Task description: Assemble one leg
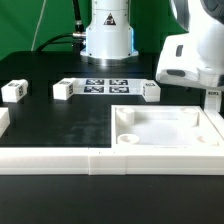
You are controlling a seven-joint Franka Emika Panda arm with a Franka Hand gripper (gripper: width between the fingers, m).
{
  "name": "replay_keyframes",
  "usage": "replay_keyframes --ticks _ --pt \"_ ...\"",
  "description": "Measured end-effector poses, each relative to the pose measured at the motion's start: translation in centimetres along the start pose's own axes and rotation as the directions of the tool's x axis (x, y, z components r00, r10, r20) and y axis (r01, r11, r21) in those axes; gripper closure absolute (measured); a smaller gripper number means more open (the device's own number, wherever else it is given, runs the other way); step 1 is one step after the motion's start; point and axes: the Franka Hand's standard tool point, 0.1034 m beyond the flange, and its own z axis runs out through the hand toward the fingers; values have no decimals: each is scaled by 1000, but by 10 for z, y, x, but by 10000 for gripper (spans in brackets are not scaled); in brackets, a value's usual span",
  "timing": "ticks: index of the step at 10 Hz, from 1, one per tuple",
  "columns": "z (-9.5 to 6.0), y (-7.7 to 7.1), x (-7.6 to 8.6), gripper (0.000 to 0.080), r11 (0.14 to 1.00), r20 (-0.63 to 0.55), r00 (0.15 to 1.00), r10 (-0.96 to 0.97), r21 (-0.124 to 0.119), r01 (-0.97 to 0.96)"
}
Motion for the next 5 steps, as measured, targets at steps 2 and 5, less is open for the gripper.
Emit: replay_keyframes --ticks 2,5 --pt "4 -4 -3 151 1000 -66 998 -11 14 12" --pt "21 -5 -8 151 1000 -96 995 -20 10 21"
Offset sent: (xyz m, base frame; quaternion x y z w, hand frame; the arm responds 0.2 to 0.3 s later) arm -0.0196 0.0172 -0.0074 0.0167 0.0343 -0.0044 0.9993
